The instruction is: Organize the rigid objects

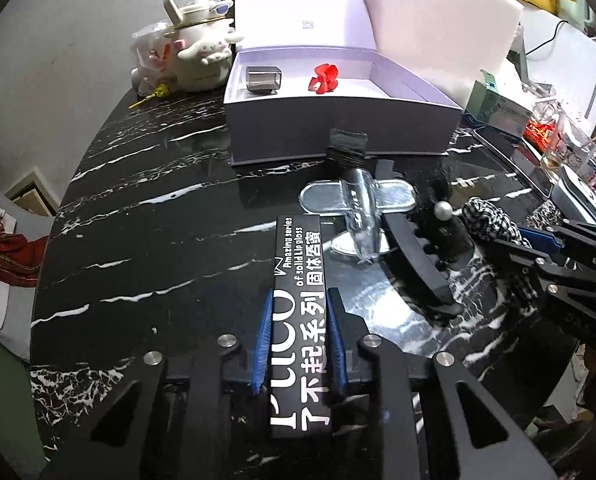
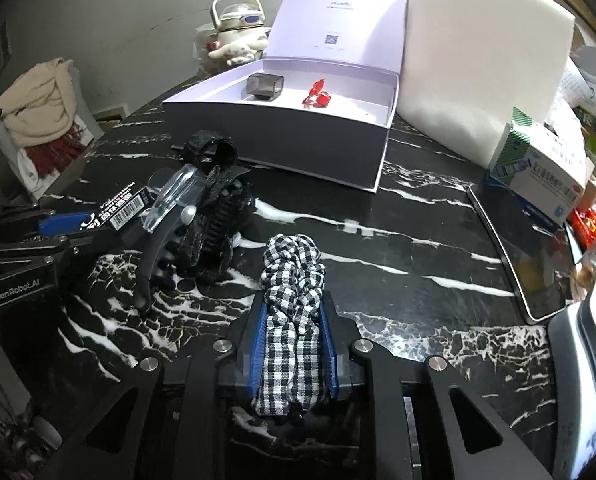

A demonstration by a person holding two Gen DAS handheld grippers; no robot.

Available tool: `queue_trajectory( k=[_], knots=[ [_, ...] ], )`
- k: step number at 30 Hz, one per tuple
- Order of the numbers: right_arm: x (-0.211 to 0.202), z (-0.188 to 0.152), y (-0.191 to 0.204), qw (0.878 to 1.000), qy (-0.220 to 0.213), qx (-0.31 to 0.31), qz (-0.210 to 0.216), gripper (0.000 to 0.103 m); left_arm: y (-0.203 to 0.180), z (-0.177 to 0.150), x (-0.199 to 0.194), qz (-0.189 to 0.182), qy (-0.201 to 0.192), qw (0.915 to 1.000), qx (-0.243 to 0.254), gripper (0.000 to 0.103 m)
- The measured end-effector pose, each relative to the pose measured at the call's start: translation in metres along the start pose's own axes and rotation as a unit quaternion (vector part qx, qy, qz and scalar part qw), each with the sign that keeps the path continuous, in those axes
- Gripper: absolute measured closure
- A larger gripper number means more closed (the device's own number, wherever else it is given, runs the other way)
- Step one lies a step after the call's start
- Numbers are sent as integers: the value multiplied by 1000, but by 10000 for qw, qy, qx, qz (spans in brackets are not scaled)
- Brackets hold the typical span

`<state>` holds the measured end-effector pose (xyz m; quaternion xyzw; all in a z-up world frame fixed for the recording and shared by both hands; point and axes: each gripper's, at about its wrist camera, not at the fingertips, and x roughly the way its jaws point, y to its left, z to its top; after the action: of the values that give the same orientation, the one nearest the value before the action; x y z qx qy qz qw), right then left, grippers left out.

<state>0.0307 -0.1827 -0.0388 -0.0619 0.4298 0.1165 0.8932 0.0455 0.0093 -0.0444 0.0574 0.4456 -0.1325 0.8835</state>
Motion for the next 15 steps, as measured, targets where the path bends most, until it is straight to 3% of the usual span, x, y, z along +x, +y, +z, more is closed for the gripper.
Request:
queue_trajectory(
  k=[15],
  knots=[
    [-11, -5, 6, 9999, -101, -24, 131, 79, 2, -6, -22, 30, -93, 9998, -196, 78]
  ],
)
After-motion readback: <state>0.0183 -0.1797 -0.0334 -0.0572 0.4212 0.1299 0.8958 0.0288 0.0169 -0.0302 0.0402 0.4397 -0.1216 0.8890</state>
